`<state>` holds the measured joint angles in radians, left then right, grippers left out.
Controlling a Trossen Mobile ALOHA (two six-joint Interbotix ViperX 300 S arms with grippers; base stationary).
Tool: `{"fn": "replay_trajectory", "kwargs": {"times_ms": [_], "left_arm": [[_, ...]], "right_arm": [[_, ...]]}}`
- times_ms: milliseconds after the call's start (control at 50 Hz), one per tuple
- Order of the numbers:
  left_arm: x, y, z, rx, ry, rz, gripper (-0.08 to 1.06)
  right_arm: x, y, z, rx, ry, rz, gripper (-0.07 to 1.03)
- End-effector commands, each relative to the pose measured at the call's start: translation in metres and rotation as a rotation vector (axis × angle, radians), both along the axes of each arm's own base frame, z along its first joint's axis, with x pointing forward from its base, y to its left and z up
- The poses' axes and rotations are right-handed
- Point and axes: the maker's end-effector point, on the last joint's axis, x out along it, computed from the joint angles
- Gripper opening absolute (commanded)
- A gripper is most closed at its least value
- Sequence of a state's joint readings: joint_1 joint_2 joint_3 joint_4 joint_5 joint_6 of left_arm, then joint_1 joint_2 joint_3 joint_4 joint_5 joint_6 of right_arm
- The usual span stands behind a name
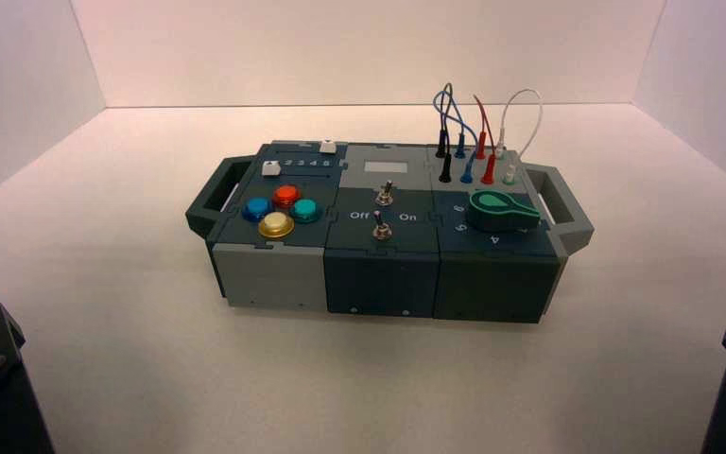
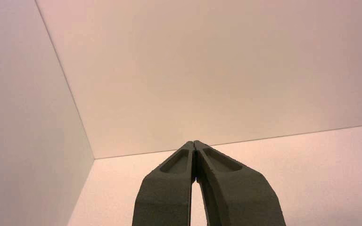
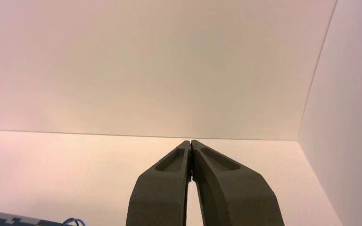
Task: Pull the blue wire.
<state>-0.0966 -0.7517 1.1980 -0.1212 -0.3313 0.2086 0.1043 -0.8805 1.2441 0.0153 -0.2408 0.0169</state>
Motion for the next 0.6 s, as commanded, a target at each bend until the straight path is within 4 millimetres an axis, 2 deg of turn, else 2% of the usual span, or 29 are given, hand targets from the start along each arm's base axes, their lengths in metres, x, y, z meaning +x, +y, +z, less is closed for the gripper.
{"fn": "replay_trajectory", "kwargs": {"times_ms": [20,300,460,600], "left_arm": [[0.005,0.001,0.015,0.006,-0.04,0.003,-0.03],[0.006,0.001,0.016,0.01,-0.039,0.002,-0.03],[0.006,-0.003,0.015,0.007,-0.03,-0.011,-0.03],[0.008,-0.026,0.006,0.009,0.097,-0.094,-0.03]], "right_arm": [[0.004,0.0,0.01,-0.001,-0.017,-0.001,-0.02],[0.004,0.0,0.016,0.0,-0.032,0.001,-0.02],[0.003,0.003,0.011,-0.006,0.027,0.011,-0.02],[0.004,0.012,0.003,-0.021,0.178,0.043,-0.02]]}}
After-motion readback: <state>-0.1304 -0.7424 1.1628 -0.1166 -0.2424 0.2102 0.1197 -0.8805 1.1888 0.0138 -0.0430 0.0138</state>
